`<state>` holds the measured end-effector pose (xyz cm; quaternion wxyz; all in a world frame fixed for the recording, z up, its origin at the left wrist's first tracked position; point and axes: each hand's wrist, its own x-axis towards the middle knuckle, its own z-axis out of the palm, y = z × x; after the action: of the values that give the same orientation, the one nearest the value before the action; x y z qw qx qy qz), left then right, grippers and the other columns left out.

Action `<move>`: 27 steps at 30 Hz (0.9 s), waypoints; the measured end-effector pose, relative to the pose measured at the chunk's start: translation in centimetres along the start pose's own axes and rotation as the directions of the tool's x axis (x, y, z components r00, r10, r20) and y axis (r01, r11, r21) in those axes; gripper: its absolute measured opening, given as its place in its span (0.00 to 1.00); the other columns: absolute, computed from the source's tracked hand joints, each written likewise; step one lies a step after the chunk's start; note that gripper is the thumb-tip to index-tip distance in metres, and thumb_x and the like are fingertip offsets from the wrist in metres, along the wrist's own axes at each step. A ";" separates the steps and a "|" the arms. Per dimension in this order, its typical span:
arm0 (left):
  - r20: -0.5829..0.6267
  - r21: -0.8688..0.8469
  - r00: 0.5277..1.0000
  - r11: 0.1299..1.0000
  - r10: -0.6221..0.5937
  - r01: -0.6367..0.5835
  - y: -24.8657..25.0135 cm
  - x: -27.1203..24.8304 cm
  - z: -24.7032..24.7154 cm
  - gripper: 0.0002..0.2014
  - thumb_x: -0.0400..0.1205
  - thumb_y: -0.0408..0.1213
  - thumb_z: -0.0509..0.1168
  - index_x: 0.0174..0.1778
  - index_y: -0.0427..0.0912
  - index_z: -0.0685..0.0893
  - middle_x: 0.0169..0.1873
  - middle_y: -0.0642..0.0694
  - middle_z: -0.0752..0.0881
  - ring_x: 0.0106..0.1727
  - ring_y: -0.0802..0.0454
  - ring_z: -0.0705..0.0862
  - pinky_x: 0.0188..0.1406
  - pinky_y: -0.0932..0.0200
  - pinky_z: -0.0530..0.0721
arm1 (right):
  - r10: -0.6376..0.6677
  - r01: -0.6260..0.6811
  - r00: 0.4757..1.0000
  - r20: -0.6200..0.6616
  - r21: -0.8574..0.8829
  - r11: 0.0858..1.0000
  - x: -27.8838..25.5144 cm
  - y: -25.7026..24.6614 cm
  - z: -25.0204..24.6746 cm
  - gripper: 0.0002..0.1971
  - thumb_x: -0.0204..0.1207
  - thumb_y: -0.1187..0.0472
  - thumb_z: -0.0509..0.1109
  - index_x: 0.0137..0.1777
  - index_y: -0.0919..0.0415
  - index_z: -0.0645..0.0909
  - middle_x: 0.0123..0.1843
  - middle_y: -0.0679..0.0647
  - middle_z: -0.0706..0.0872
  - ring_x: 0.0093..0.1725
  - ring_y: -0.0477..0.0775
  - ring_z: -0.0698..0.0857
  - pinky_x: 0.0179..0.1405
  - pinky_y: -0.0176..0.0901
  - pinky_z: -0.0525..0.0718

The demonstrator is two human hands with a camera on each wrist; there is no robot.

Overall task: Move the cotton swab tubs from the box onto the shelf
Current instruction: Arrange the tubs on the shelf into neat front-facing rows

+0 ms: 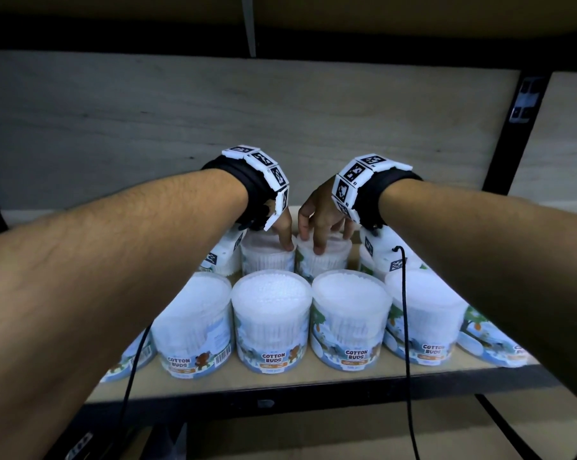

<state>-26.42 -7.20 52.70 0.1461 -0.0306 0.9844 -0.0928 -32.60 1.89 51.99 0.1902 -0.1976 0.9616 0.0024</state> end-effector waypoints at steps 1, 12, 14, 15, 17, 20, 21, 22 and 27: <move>0.001 0.016 1.000 1.000 0.003 -0.003 0.0 -0.1 0.0 0.29 0.87 0.48 0.60 0.78 0.32 0.69 0.66 0.38 0.77 0.45 0.47 0.78 0.25 0.64 0.73 | 0.000 0.000 1.000 0.001 0.005 1.000 0.0 0.0 0.0 0.22 0.68 0.65 0.82 0.62 0.52 0.83 0.67 0.55 0.76 0.66 0.64 0.79 0.58 0.58 0.88; -0.021 0.036 1.000 0.999 0.017 -0.016 0.3 -2.5 0.5 0.28 0.87 0.48 0.61 0.77 0.32 0.70 0.48 0.42 0.80 0.32 0.53 0.72 0.14 0.67 0.71 | -0.037 0.037 0.999 0.005 0.059 0.998 -0.9 0.5 0.8 0.21 0.67 0.66 0.83 0.58 0.52 0.83 0.57 0.59 0.78 0.57 0.60 0.80 0.47 0.49 0.90; -0.037 -0.002 0.999 0.999 0.036 -0.037 0.2 -2.5 0.6 0.26 0.87 0.44 0.62 0.77 0.32 0.71 0.37 0.45 0.76 0.29 0.56 0.68 0.09 0.73 0.68 | -0.045 0.045 0.999 -0.001 0.073 0.996 -1.2 0.8 0.9 0.19 0.67 0.65 0.83 0.56 0.51 0.84 0.49 0.56 0.77 0.50 0.57 0.79 0.46 0.48 0.90; -0.042 -0.021 0.998 0.999 0.036 -0.037 0.2 -2.4 0.6 0.25 0.87 0.44 0.62 0.76 0.32 0.72 0.33 0.46 0.73 0.28 0.58 0.67 0.10 0.75 0.69 | -0.045 0.045 0.999 -0.006 0.083 0.996 -1.3 0.9 0.9 0.19 0.67 0.64 0.83 0.55 0.50 0.84 0.47 0.56 0.77 0.48 0.57 0.78 0.47 0.49 0.90; -0.029 -0.043 0.999 0.999 0.014 -0.016 -0.1 -2.1 0.8 0.26 0.85 0.46 0.64 0.74 0.32 0.73 0.30 0.45 0.71 0.28 0.57 0.69 0.19 0.68 0.73 | -0.043 0.044 0.999 -0.015 0.100 0.994 -1.5 1.1 1.0 0.18 0.66 0.63 0.83 0.54 0.49 0.85 0.48 0.56 0.78 0.47 0.56 0.78 0.52 0.52 0.90; -0.009 -0.065 0.999 0.997 -0.031 0.030 -0.7 -1.3 1.1 0.25 0.81 0.51 0.68 0.64 0.34 0.79 0.29 0.41 0.76 0.26 0.53 0.75 0.23 0.65 0.72 | -0.045 0.049 0.998 -0.033 0.115 0.992 -1.7 1.2 1.3 0.19 0.66 0.62 0.83 0.56 0.50 0.86 0.48 0.56 0.77 0.47 0.56 0.77 0.55 0.53 0.89; -0.006 -0.075 0.999 0.996 -0.038 0.038 -1.0 -1.0 1.1 0.29 0.79 0.53 0.70 0.65 0.31 0.81 0.28 0.40 0.78 0.25 0.51 0.77 0.23 0.65 0.73 | -0.048 0.052 0.998 -0.036 0.115 0.992 -1.9 1.2 1.3 0.19 0.66 0.62 0.83 0.56 0.50 0.86 0.47 0.55 0.77 0.47 0.56 0.78 0.54 0.52 0.89; -0.002 -0.078 0.999 0.996 -0.041 0.041 -1.1 -1.0 1.1 0.30 0.78 0.53 0.71 0.67 0.32 0.81 0.28 0.40 0.79 0.25 0.50 0.78 0.24 0.65 0.75 | -0.051 0.054 0.998 -0.036 0.112 0.992 -2.0 1.1 1.4 0.19 0.66 0.62 0.83 0.57 0.50 0.86 0.48 0.55 0.77 0.47 0.56 0.78 0.52 0.51 0.89; -0.023 -0.104 0.999 0.994 -0.024 0.021 -1.2 -0.9 1.3 0.29 0.78 0.51 0.72 0.68 0.34 0.81 0.28 0.40 0.79 0.26 0.50 0.77 0.25 0.64 0.74 | -0.038 0.042 0.999 -0.038 0.114 0.993 -2.5 0.9 1.6 0.17 0.66 0.62 0.83 0.54 0.48 0.86 0.50 0.53 0.78 0.50 0.57 0.78 0.48 0.48 0.89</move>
<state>-25.17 -8.57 51.97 0.1311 -0.0481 0.9892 -0.0435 -30.20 3.77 51.41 0.1841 -0.2058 0.9592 -0.0601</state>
